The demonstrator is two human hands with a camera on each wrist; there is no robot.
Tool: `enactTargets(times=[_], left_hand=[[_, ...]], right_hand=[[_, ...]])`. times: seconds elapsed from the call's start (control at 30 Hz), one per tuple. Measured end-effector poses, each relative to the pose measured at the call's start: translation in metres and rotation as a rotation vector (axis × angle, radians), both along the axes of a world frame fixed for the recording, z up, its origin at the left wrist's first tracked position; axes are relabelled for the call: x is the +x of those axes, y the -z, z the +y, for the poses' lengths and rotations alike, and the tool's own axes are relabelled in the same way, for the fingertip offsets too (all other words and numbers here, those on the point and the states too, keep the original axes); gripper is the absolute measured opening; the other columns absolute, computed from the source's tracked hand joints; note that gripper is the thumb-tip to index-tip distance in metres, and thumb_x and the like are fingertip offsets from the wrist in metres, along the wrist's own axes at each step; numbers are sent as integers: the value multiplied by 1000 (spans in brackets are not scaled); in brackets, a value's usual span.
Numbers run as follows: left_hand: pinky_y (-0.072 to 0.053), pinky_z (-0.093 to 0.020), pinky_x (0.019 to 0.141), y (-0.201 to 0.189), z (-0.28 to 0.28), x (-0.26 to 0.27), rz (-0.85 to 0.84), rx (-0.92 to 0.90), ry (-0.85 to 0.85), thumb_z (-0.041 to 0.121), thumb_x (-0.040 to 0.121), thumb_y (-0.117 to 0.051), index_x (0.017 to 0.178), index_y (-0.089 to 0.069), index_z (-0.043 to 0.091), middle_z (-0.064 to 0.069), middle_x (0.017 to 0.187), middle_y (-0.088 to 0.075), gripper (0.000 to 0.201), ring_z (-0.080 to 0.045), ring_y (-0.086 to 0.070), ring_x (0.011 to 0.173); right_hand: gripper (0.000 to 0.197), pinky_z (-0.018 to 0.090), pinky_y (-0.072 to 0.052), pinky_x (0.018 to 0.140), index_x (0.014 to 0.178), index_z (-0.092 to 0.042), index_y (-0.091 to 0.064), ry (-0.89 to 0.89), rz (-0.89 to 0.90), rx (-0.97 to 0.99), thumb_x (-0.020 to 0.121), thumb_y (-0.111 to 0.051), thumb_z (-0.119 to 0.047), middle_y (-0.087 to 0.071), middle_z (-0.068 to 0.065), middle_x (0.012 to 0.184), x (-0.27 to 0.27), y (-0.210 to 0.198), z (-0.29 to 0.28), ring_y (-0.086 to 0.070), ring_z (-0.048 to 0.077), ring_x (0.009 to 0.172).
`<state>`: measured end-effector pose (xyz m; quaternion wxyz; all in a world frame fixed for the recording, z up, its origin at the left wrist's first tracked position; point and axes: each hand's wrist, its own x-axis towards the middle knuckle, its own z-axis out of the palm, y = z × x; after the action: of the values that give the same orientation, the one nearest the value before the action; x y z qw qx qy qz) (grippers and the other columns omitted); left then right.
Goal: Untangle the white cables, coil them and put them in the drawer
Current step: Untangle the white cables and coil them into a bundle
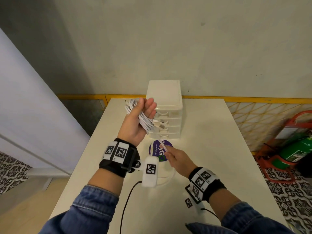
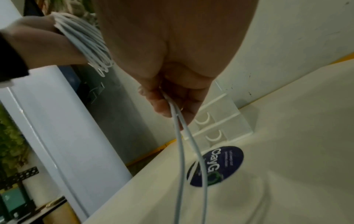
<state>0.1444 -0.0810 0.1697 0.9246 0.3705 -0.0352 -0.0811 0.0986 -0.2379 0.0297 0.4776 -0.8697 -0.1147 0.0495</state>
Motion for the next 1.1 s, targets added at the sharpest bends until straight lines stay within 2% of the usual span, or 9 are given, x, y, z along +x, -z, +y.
enactTargets(times=[0.1, 0.2, 0.3, 0.5, 0.63, 0.7, 0.8, 0.9, 1.1], left_hand=[[-50, -23, 94, 11, 5, 11, 6, 67, -71, 18, 100, -40, 123, -51, 13, 0, 117, -67, 26, -9, -65, 106], [-41, -30, 106, 32, 8, 18, 19, 183, -137, 16, 99, -46, 137, -40, 18, 1, 136, -52, 39, -10, -59, 116], [-35, -32, 110, 46, 8, 17, -29, 390, -122, 26, 94, -52, 148, -26, 24, 7, 142, -42, 60, -12, -51, 124], [-25, -36, 116, 65, 11, 9, -76, 680, 152, 55, 82, -58, 138, -32, 48, 12, 143, -38, 62, -14, -34, 138], [-40, -27, 105, 61, 6, -3, -100, 790, 275, 48, 86, -50, 137, -37, 38, 9, 123, -56, 53, -8, -52, 121], [-46, -34, 102, 67, 4, -8, -88, 935, 318, 61, 84, -56, 134, -49, 27, -1, 122, -63, 61, -13, -61, 112], [-48, -53, 98, 76, -5, -21, -7, 829, 515, 65, 87, -44, 126, -54, 9, -23, 108, -69, 68, -35, -67, 100], [-57, -33, 73, 73, -11, -30, 17, 692, 751, 77, 71, -17, 130, -41, 18, -14, 84, -74, 87, -23, -72, 73], [-47, -26, 52, 70, -14, -35, -72, 511, 676, 66, 74, -63, 112, -58, -1, -2, 37, -48, 77, -12, -43, 32]], right_hand=[[35, 6, -37, 74, 131, -19, -53, -35, 48, 7, 98, -44, -15, -57, -25, 89, -7, -2, 5, -56, -13, 80], [31, 15, -43, 92, 125, -25, -59, -119, 2, -2, 96, -47, -26, -63, -12, 115, -11, -15, 10, -59, 6, 105], [29, 30, -51, 85, 113, -32, -66, -134, -99, -19, 91, -48, -39, -72, -3, 104, -12, -33, 12, -66, 19, 93], [51, 25, -39, 64, 81, -8, -69, -218, -348, -96, 86, -38, -49, -52, -3, 70, -3, -70, 11, -48, 10, 66], [33, 21, -41, 67, 83, -18, -70, -206, -396, -126, 85, -50, -44, -51, -12, 76, 2, -86, 5, -49, 4, 69], [8, 19, -42, 66, 78, -28, -67, -120, -357, -51, 77, -68, -36, -56, -14, 72, 6, -98, 1, -52, 2, 68], [25, 27, -41, 59, 72, -28, -58, -42, -277, -92, 63, -80, -36, -53, -3, 58, 13, -113, -7, -47, 8, 56], [35, 24, -32, 51, 68, -25, -52, -24, -182, -232, 56, -82, -40, -44, -9, 49, 23, -120, -19, -37, 8, 49], [11, 18, -46, 73, 76, -23, -71, -95, -113, 79, 78, -71, -12, -65, -13, 68, 34, -105, -30, -59, 1, 70]])
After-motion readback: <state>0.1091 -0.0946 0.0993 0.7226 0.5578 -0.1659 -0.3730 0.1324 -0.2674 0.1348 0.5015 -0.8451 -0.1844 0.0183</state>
